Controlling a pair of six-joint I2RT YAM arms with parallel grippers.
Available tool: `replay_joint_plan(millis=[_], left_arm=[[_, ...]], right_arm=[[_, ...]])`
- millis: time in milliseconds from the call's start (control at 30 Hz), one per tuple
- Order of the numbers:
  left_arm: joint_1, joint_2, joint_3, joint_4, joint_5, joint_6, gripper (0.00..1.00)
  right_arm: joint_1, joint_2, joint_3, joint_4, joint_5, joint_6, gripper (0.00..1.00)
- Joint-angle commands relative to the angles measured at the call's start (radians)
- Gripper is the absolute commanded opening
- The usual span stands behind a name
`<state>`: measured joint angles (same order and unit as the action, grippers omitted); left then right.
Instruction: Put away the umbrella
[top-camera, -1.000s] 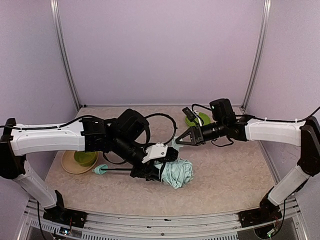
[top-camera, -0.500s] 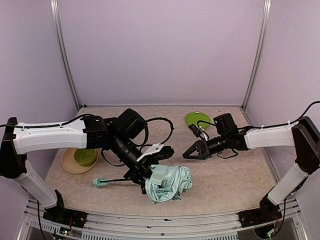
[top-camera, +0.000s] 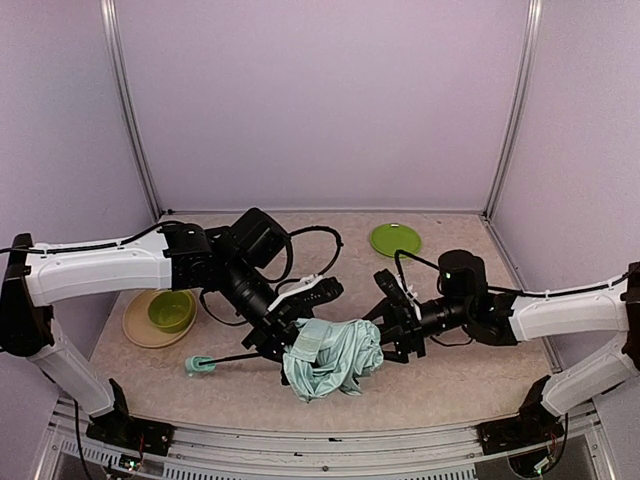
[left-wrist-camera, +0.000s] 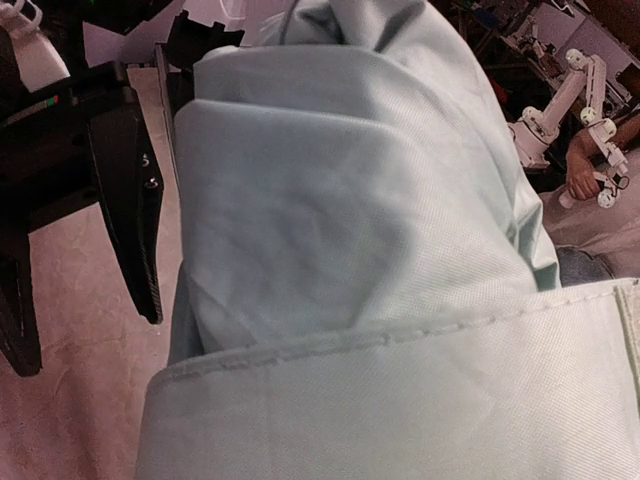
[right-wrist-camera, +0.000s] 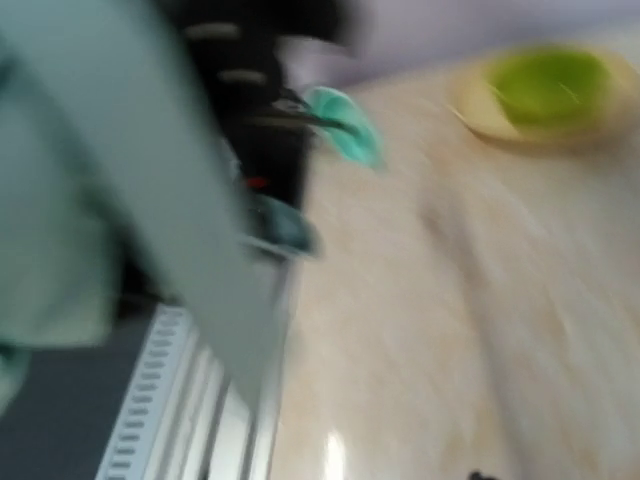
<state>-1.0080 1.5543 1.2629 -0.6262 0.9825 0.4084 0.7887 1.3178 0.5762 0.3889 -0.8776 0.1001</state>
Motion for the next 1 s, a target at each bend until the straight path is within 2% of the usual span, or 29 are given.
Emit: replay_joint_plan(millis=[0,67,200,433,533,700,867,967], left_arm=[[0.008,0.008,0.056,-0.004,0.058,0.016,0.0],[0.009,0.01,0.063,-0.009,0.057,0.02,0.0],[0.014,0.006,0.066,-0.005,0.047,0.019,0.0],[0.028,0.001,0.072,0.002,0.042,0.018,0.0],[0.028,0.0,0.07,0.003,0.04,0.017,0.0],[0.029,-0.007,0.068,0.012,0.041,0.011,0.0],[0.029,-0.004,0.069,0.013,0.043,0.013,0.0],[0.029,-0.002,0.07,0.016,0.047,0.013,0.0]], right_arm=[[0.053,0.063,-0.029,0.359,0.042,-0.005,0.65],[0.074,0.108,-0.033,0.437,0.018,0.026,0.77],[0.138,0.161,-0.045,0.511,0.006,0.059,0.79],[0.168,0.231,-0.069,0.667,0.025,0.143,0.64],[0.185,0.264,-0.043,0.664,0.078,0.137,0.6],[0.192,0.296,-0.024,0.703,0.134,0.143,0.58],[0.199,0.309,0.007,0.69,0.126,0.121,0.4],[0.203,0.316,0.022,0.658,0.113,0.1,0.4]])
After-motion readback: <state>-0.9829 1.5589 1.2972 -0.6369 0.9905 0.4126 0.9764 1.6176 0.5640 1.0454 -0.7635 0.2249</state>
